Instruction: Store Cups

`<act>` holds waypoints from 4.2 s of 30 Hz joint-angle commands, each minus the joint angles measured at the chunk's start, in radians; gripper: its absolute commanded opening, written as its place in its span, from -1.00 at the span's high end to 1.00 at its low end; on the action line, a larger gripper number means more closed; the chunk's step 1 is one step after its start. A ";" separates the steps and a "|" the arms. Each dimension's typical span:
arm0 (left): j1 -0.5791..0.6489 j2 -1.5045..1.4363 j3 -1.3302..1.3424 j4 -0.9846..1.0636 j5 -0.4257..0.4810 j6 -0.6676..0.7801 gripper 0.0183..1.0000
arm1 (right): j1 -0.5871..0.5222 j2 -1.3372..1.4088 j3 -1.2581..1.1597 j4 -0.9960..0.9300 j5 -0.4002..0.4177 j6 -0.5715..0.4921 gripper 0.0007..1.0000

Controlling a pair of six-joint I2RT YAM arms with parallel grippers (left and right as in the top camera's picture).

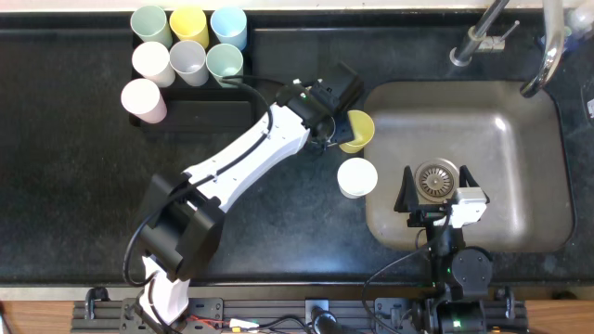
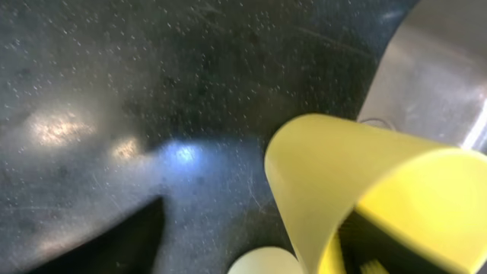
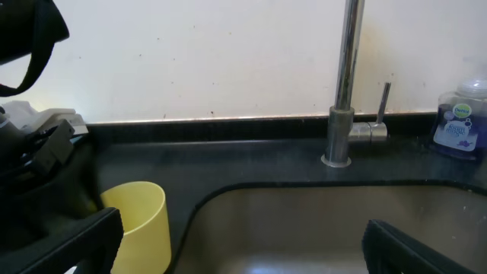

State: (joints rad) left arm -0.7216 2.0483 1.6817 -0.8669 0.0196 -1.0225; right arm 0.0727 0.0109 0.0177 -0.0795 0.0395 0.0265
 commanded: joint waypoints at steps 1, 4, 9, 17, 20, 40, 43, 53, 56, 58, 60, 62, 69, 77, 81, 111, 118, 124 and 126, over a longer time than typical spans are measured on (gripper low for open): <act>0.018 0.005 0.008 0.014 -0.014 -0.007 0.96 | 0.006 -0.007 -0.013 0.004 -0.006 0.008 -0.99; 0.030 0.004 0.024 0.020 -0.032 -0.002 0.96 | 0.006 -0.007 -0.013 0.004 -0.006 0.008 -1.00; 0.111 -0.066 0.131 -0.098 -0.092 0.000 0.96 | 0.006 -0.007 -0.013 0.004 -0.006 0.008 -1.00; 0.416 -0.233 0.173 -0.347 -0.064 -0.010 0.96 | 0.006 -0.007 -0.013 0.004 -0.006 0.008 -1.00; 0.557 -0.240 0.169 -0.459 -0.058 -0.072 0.96 | 0.006 -0.007 -0.013 0.004 -0.006 0.008 -1.00; 0.681 -0.175 -0.027 -0.336 -0.075 -0.401 0.96 | 0.006 -0.007 -0.013 0.004 -0.006 0.008 -1.00; 0.681 -0.166 -0.027 -0.335 -0.097 -0.426 0.96 | 0.006 -0.007 -0.013 0.004 -0.006 0.008 -1.00; 0.681 -0.106 -0.027 -0.335 -0.112 -0.426 0.96 | 0.006 -0.007 -0.013 0.004 -0.006 0.008 -0.99; 0.681 -0.094 -0.027 -0.334 -0.127 -0.426 0.96 | 0.006 -0.007 -0.013 0.004 -0.006 0.008 -0.99; 0.681 -0.089 -0.027 -0.332 -0.137 -0.426 0.96 | 0.006 -0.007 -0.013 0.004 -0.006 0.008 -1.00; 0.681 -0.082 -0.027 -0.330 -0.137 -0.426 0.96 | 0.006 -0.007 -0.013 0.004 -0.006 0.008 -1.00; 0.681 -0.075 -0.027 -0.330 -0.137 -0.426 0.96 | 0.006 -0.007 -0.013 0.004 -0.006 0.008 -0.99; 0.680 -0.050 -0.027 -0.319 -0.137 -0.426 0.18 | 0.006 -0.007 -0.013 0.004 -0.006 0.008 -1.00; 0.681 -0.142 -0.027 -0.333 -0.137 -0.414 -1.00 | 0.006 -0.007 -0.013 0.004 -0.006 0.008 -1.00; 0.678 -0.332 -0.027 -0.386 -0.134 -0.331 -1.00 | 0.006 -0.007 -0.013 0.004 -0.006 0.008 -1.00; 0.677 -1.926 -1.587 0.953 -0.078 1.139 -0.99 | 0.006 -0.007 -0.013 0.004 -0.006 0.008 -0.99; 0.677 -2.009 -1.674 0.782 -0.089 1.139 -1.00 | 0.006 -0.007 -0.013 0.004 -0.006 0.008 -1.00; 0.676 -2.046 -1.674 0.786 -0.092 1.160 -1.00 | 0.006 -0.007 -0.013 0.004 -0.006 0.008 -1.00; 0.674 -2.046 -1.674 0.786 -0.095 1.160 -1.00 | 0.006 -0.007 -0.013 0.004 -0.006 0.008 -1.00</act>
State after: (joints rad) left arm -0.0513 0.0162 0.0093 -0.0776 -0.0715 0.1127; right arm 0.0731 0.0109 0.0177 -0.0799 0.0360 0.0265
